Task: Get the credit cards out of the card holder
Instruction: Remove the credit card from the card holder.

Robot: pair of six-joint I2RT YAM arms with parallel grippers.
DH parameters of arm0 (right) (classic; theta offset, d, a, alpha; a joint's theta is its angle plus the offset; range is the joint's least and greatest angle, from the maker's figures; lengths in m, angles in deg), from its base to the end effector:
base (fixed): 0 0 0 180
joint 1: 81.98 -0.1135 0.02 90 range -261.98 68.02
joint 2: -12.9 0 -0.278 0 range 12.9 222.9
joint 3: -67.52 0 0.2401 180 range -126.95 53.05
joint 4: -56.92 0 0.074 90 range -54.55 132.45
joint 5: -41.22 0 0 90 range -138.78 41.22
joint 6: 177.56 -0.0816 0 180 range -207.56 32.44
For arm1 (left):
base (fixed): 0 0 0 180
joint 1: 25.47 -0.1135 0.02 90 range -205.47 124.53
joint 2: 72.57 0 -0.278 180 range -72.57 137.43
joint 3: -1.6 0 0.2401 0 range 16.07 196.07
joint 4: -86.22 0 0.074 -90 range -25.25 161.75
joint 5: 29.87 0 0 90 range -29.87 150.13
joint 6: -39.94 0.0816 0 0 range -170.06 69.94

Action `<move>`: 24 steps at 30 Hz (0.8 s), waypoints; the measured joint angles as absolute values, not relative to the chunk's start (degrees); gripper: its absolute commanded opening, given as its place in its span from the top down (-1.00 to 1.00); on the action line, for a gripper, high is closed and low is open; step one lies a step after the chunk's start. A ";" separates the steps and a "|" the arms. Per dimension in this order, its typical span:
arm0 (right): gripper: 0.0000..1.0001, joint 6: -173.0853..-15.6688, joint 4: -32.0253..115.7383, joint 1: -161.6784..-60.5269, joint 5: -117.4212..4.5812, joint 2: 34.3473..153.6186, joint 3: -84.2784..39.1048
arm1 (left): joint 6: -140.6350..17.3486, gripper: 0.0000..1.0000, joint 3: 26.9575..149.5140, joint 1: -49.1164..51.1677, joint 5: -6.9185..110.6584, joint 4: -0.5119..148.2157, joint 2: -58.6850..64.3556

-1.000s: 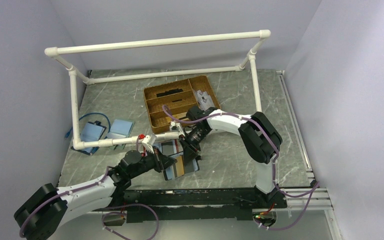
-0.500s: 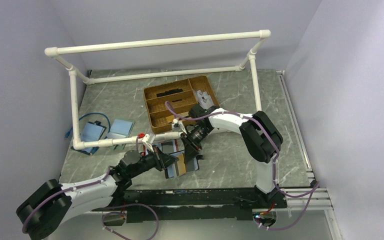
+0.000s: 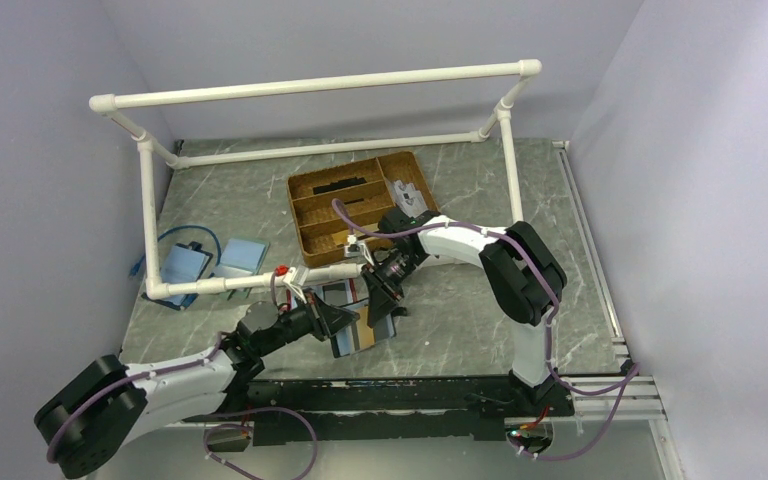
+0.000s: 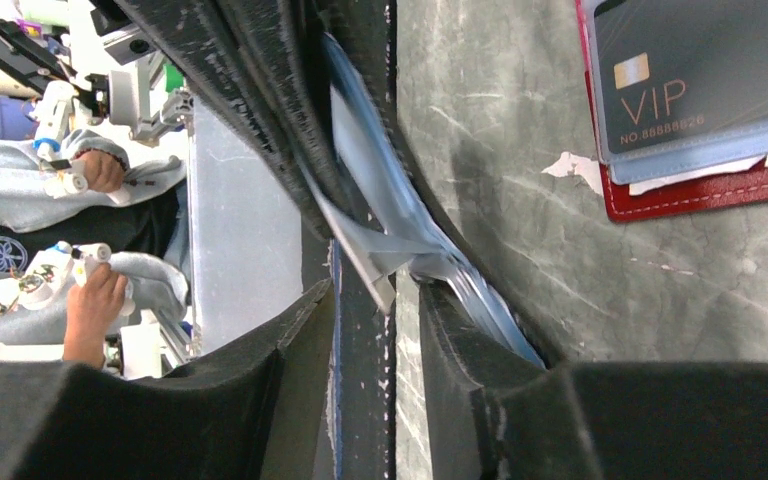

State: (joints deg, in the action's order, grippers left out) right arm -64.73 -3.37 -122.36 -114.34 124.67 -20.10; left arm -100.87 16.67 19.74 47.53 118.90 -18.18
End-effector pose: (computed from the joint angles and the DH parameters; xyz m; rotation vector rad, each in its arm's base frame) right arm 0.2205 0.2850 0.1662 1.4151 -2.1464 -1.6544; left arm 0.1258 -0.1520 0.1696 0.0935 1.9014 -1.3936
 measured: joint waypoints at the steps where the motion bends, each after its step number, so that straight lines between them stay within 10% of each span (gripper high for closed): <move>1: 0.16 -65.08 -2.82 -122.36 -114.45 124.67 -20.10 | -100.89 1.00 16.67 19.74 47.49 118.88 -18.99; 14: 0.30 -65.41 -1.67 -122.36 -118.05 124.65 -20.10 | -101.00 1.00 16.67 19.74 48.40 115.84 -25.31; 24: 1.00 -63.03 -2.65 -122.33 -120.39 124.65 -20.10 | -102.16 0.91 16.67 19.74 48.45 118.53 -21.59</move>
State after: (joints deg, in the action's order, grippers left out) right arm -63.03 -2.65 -122.33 -120.39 124.65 -20.10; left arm -102.16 16.67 19.74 48.45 118.53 -21.59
